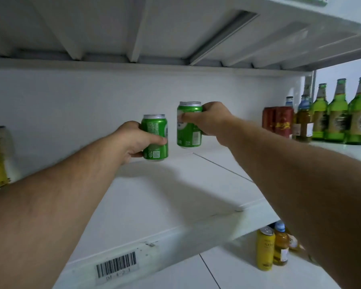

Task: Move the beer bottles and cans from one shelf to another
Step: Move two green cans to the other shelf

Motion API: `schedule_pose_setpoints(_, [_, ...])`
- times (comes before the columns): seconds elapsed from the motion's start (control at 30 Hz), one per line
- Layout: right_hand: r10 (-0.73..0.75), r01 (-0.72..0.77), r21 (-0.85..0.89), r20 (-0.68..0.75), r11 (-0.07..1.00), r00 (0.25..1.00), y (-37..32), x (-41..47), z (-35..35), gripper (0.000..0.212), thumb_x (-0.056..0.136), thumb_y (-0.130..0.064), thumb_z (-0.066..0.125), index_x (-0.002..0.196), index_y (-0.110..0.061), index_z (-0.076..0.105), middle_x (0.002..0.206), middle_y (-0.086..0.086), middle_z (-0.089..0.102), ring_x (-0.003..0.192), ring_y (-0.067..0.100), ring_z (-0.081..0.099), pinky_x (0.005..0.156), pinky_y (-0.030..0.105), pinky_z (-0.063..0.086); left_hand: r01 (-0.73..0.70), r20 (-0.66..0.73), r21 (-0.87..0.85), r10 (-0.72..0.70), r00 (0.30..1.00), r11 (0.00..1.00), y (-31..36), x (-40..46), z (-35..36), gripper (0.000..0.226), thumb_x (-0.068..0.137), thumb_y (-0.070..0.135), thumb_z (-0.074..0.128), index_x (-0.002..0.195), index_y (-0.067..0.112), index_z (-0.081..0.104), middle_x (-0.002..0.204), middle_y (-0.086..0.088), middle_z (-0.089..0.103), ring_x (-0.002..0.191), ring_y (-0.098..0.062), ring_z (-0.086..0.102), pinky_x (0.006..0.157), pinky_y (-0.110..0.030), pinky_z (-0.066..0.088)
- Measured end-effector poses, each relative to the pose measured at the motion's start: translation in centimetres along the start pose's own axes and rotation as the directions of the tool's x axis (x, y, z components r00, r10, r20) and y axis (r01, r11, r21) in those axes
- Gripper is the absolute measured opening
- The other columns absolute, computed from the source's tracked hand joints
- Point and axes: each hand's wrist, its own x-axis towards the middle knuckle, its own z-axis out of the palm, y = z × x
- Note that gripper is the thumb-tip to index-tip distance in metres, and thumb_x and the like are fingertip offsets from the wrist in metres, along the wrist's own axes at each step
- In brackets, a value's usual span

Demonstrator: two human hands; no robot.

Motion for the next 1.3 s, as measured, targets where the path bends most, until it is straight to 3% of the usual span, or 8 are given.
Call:
schedule_pose_setpoints(0.13, [0.032,-0.037,-0.055,-0.085,0.998,0.996,1.0,-1.4,-5.3,0.041,0.071,-0.042,0.087,0.096,-0.016,0.068,0.088,-0.001,0.07,0.079,0.012,0.066,0.068,0.026,0.055,-0.031,0.057,-0.017,0.032,0.998,0.999,2.1,-0.8,4.3,0.049,0.067,0.015,0.094,0.11,0.013,0.069,0.103,-0.006,0.077,0.095,-0.023,0.075,0.091,-0.044,0.06])
schedule_pose_setpoints(0.27, [0.042,-0.05,-0.068,-0.117,0.996,0.992,2.3,-2.3,-10.5,0.046,0.07,-0.044,0.088,0.1,-0.015,0.068,0.094,0.002,0.072,0.083,0.016,0.068,0.071,0.029,0.056,-0.059,0.092,-0.04,0.062,0.994,0.997,4.4,-2.0,9.1,0.048,0.069,0.015,0.093,0.109,0.014,0.068,0.102,-0.004,0.077,0.092,-0.021,0.075,0.086,-0.04,0.061])
schedule_pose_setpoints(0.43, [0.051,-0.063,-0.117,-0.1,0.991,0.994,4.0,-3.4,-17.2,0.048,0.075,-0.044,0.084,0.107,-0.014,0.065,0.093,0.001,0.07,0.082,0.015,0.068,0.059,0.024,0.05,-0.059,0.119,-0.071,0.067,0.991,0.996,7.2,-3.8,15.7,0.046,0.069,0.014,0.093,0.107,0.013,0.067,0.101,-0.005,0.078,0.09,-0.021,0.076,0.084,-0.04,0.062])
schedule_pose_setpoints(0.57, [0.066,-0.079,-0.132,-0.097,0.988,0.993,5.6,-3.7,-22.6,0.048,0.074,-0.046,0.084,0.104,-0.015,0.062,0.093,0.002,0.069,0.082,0.018,0.068,0.064,0.028,0.053,-0.048,0.125,-0.088,0.059,0.99,0.995,9.5,-5.1,20.5,0.041,0.071,0.013,0.092,0.104,0.013,0.067,0.1,-0.005,0.077,0.09,-0.02,0.075,0.078,-0.034,0.061])
schedule_pose_setpoints(0.7, [0.077,-0.095,-0.158,-0.115,0.983,0.99,7.3,-3.4,-27.3,0.06,0.072,-0.05,0.083,0.114,-0.014,0.061,0.102,0.005,0.069,0.093,0.026,0.069,0.086,0.041,0.058,-0.03,0.123,-0.113,0.044,0.991,0.993,11.4,-5.9,24.5,0.048,0.069,0.012,0.093,0.109,0.012,0.067,0.102,-0.006,0.077,0.092,-0.022,0.075,0.087,-0.041,0.061])
schedule_pose_setpoints(0.8, [0.081,-0.101,-0.158,-0.133,0.982,0.988,8.4,-3.0,-29.9,0.065,0.071,-0.051,0.084,0.118,-0.014,0.062,0.104,0.006,0.069,0.095,0.026,0.069,0.087,0.041,0.058,-0.029,0.121,-0.124,0.044,0.992,0.992,12.5,-6.3,26.7,0.043,0.071,0.01,0.092,0.105,0.013,0.066,0.101,-0.006,0.076,0.091,-0.022,0.075,0.087,-0.041,0.061])
schedule_pose_setpoints(1.07, [0.071,-0.089,-0.126,-0.143,0.988,0.987,10.9,-1.5,-32.6,0.052,0.072,-0.045,0.086,0.105,-0.012,0.064,0.096,0.005,0.07,0.086,0.02,0.068,0.071,0.031,0.055,-0.032,0.133,-0.099,0.045,0.99,0.995,13.3,-4.9,30.6,0.048,0.069,0.013,0.093,0.109,0.014,0.065,0.104,-0.005,0.075,0.095,-0.023,0.073,0.088,-0.043,0.061])
schedule_pose_setpoints(1.3, [0.075,-0.094,-0.137,-0.135,0.986,0.988,12.1,0.7,-31.7,0.044,0.073,-0.043,0.085,0.099,-0.015,0.063,0.093,0.003,0.069,0.081,0.016,0.066,0.067,0.029,0.053,-0.043,0.151,-0.1,0.058,0.987,0.994,12.5,-2.4,31.9,0.048,0.069,0.014,0.093,0.107,0.015,0.064,0.105,-0.006,0.074,0.097,-0.024,0.073,0.089,-0.044,0.061])
